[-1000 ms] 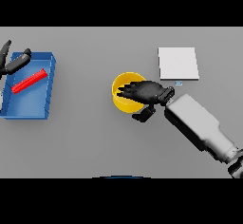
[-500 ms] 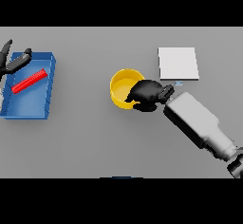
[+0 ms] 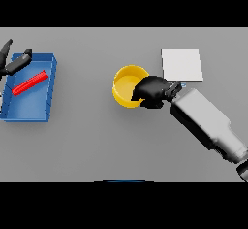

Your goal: Pick up the red beaker and tilt it to pour out 1 green nut into yellow bowl. Pick up the yellow bowl and place it on the metallic measuring scale.

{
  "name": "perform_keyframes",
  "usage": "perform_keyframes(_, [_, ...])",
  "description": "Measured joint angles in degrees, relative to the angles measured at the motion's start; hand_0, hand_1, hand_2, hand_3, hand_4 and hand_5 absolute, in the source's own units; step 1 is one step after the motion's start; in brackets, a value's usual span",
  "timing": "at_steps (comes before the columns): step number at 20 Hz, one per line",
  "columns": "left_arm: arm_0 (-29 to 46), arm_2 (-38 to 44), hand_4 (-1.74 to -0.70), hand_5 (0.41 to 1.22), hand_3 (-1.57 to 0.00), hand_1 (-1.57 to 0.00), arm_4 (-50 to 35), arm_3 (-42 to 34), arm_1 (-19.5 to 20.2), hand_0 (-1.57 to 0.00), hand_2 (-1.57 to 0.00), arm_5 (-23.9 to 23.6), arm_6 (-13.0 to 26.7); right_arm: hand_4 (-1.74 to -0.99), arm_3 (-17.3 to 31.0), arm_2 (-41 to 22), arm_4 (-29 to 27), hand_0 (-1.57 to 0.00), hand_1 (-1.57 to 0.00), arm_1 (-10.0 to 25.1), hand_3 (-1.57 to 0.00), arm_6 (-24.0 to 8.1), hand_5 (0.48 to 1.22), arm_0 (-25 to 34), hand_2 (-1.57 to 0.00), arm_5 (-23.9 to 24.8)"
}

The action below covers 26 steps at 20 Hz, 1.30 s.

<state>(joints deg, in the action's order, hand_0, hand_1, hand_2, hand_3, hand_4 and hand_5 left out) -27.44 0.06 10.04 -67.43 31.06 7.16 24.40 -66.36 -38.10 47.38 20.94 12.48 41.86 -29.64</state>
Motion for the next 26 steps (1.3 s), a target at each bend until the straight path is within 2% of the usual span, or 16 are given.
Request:
perform_keyframes(3, [0.4, -0.2, -0.78, 0.702, 0.0, 0.0, 0.1, -0.5, 0.3, 0.0, 0.0, 0.2, 0.0, -1.735, -4.3, 1.7, -1.5, -1.55, -1.55, 2.7, -1.15, -1.0, 1.217, -0.5, -1.49, -2.9])
perform_keyframes(4, [-0.4, 0.2, -0.78, 0.702, 0.0, 0.0, -0.4, 0.0, 0.0, 0.0, 0.0, 0.4, 0.6, -1.736, -5.9, 2.2, -1.6, -1.56, -1.56, 3.8, -1.2, -1.6, 1.218, -0.3, -1.45, -3.7])
perform_keyframes(6, [-0.3, 0.7, -0.79, 0.702, 0.0, 0.0, -0.9, 0.5, 0.2, 0.0, 0.0, 0.5, -0.3, -1.738, -7.8, 3.0, -1.7, -1.56, -1.56, 3.8, -1.2, -5.1, 1.219, -0.5, -1.45, -4.4])
perform_keyframes(8, [-0.3, 1.0, -0.8, 0.702, 0.0, 0.0, -1.6, -0.3, 0.0, 0.0, 0.0, 0.7, 0.7, -1.739, -8.8, 3.2, -1.5, -1.57, -1.57, 3.6, -1.18, -6.9, 1.219, -0.4, -1.49, -4.7])
perform_keyframes(10, [-0.5, 0.6, -0.8, 0.704, 0.0, 0.0, -1.4, -0.1, -0.6, 0.0, 0.0, 0.4, 0.5, -1.74, -8.8, 3.8, -1.5, -1.52, -1.57, 3.6, -1.18, -7.3, 1.219, 0.1, -1.52, -4.7])
perform_keyframes(13, [0.0, 1.0, -0.82, 0.717, 0.0, 0.0, -2.1, -1.4, -0.2, 0.0, 0.0, 0.6, 1.1, -1.74, -8.5, 6.1, -1.8, -1.54, -1.57, 5.0, -1.18, -9.4, 1.22, 0.6, -1.49, -4.6])
perform_keyframes(15, [-0.1, 1.5, -0.83, 0.728, 0.0, 0.0, -2.6, -1.8, -0.1, 0.0, 0.0, 0.6, 2.5, -1.741, -6.2, 7.8, -1.6, -1.55, -1.57, 6.4, -1.17, -7.9, 1.22, 2.0, -1.52, -2.2])
perform_keyframes(17, [0.1, 1.4, -0.84, 0.737, 0.0, 0.0, -2.6, -2.1, -0.3, 0.0, 0.0, 0.5, 2.3, -1.741, -4.5, 9.0, -1.4, -1.56, -1.57, 7.3, -1.16, -7.6, 1.221, 2.4, -1.53, -0.1])
perform_keyframes(22, [0.7, 1.2, -0.85, 0.758, 0.0, 0.0, -2.9, -4.0, -0.4, 0.0, 0.0, 0.4, 5.2, -1.741, 4.8, 11.3, -0.3, -1.57, -1.57, 8.6, -1.15, -5.5, 1.221, 5.2, -1.56, 5.6])
perform_keyframes(24, [1.6, 1.2, -0.85, 0.761, 0.0, 0.0, -3.1, -5.1, -0.2, 0.0, 0.0, 0.5, 5.9, -1.741, 8.5, 12.0, 0.1, -1.57, -1.57, 8.6, -1.15, -6.1, 1.221, 6.1, -1.55, 7.3])
perform_keyframes(26, [2.2, 1.3, -0.86, 0.768, 0.0, 0.0, -3.4, -6.1, -0.5, 0.0, 0.0, 0.2, 6.3, -1.741, 11.9, 12.7, -0.1, -1.57, -1.57, 9.0, -1.16, -5.4, 1.221, 6.2, -1.53, 8.7])
